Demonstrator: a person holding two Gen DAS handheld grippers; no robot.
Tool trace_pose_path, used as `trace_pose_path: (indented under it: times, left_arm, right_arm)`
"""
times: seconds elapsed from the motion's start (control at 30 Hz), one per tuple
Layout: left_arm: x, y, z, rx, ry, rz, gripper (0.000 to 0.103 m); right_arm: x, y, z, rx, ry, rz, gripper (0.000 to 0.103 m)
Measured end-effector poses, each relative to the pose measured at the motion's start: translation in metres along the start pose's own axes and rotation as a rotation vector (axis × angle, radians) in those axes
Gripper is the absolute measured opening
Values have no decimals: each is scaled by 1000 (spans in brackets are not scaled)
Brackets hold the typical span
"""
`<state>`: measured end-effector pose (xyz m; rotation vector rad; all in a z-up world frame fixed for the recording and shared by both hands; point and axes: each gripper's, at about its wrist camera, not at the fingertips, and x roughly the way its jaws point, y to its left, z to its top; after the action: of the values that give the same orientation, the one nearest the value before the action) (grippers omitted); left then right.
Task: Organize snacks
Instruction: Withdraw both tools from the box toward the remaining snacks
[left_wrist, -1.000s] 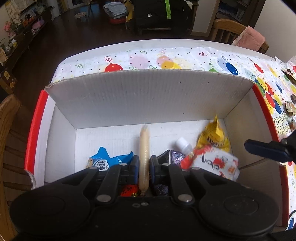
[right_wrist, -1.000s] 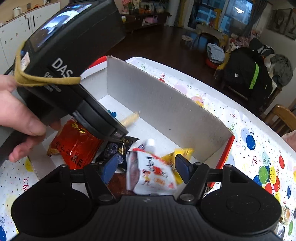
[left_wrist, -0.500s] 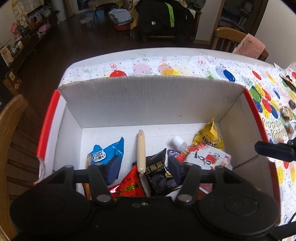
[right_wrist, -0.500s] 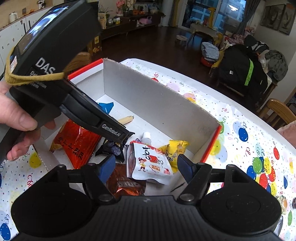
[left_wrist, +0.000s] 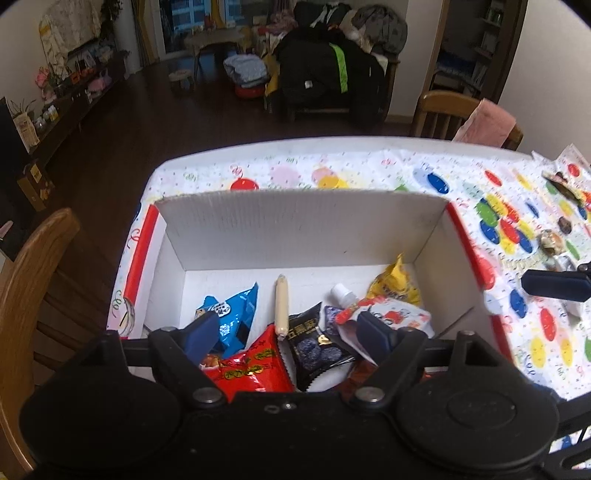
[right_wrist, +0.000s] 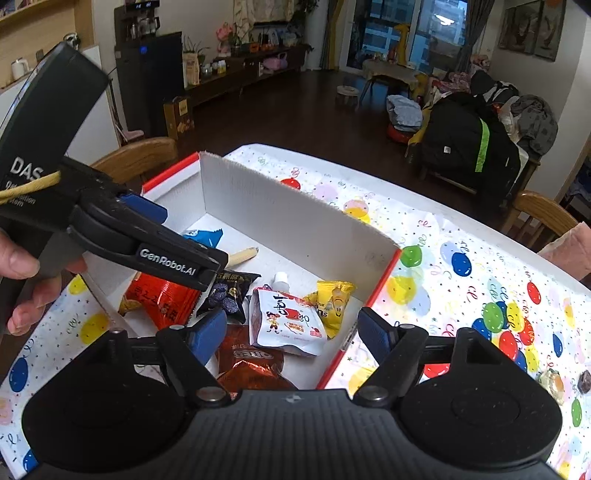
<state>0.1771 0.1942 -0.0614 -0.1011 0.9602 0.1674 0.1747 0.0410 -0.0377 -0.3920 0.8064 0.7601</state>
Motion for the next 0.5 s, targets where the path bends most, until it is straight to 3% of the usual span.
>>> trace_pose_path:
  times: [0.5]
  left_arm:
    - [-52, -29, -6, -7, -137, -65, 96]
  right_arm:
    - [-59, -35, -23, 103, -99, 15, 82]
